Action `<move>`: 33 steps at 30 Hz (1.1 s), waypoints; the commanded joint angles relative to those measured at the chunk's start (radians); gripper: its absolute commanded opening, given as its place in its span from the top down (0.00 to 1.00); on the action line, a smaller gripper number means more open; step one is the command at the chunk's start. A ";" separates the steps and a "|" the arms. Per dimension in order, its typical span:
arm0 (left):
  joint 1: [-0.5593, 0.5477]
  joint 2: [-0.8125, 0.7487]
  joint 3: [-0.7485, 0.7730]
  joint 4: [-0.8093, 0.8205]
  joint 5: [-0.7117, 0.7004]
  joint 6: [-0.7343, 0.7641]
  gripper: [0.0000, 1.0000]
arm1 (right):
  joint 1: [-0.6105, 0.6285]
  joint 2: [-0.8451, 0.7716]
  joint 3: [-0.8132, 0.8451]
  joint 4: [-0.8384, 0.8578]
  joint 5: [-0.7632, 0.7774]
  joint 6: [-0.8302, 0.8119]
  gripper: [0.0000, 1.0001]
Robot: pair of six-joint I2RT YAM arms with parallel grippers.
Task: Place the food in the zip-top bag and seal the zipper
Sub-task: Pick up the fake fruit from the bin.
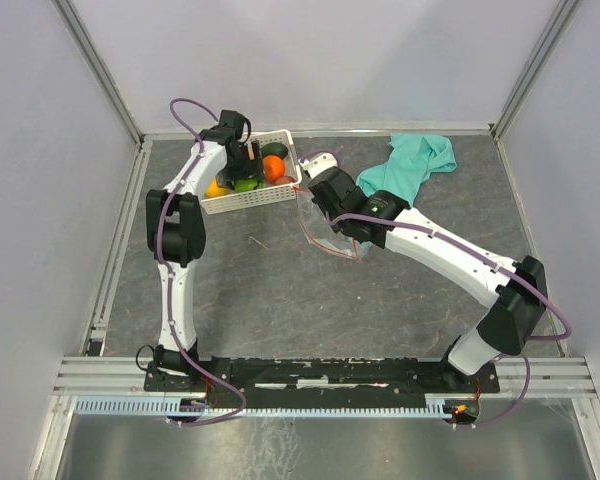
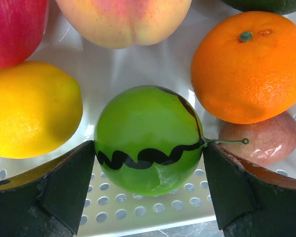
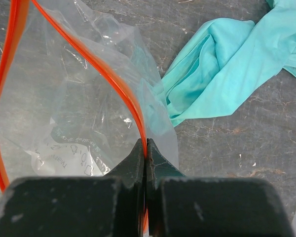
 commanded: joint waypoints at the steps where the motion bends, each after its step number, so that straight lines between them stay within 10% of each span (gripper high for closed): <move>1: 0.005 0.023 0.052 0.014 0.035 0.024 0.06 | 0.000 -0.039 -0.004 0.032 -0.005 0.016 0.98; 10: 0.008 0.055 0.030 0.077 0.064 0.047 0.11 | 0.000 -0.028 -0.002 0.025 -0.016 0.023 0.98; 18: 0.008 -0.030 -0.054 0.122 0.123 0.063 0.36 | 0.002 -0.023 0.016 0.019 -0.026 0.026 0.98; 33: 0.006 -0.023 -0.111 0.127 0.076 0.081 0.04 | 0.006 -0.012 0.013 0.024 -0.053 0.046 0.98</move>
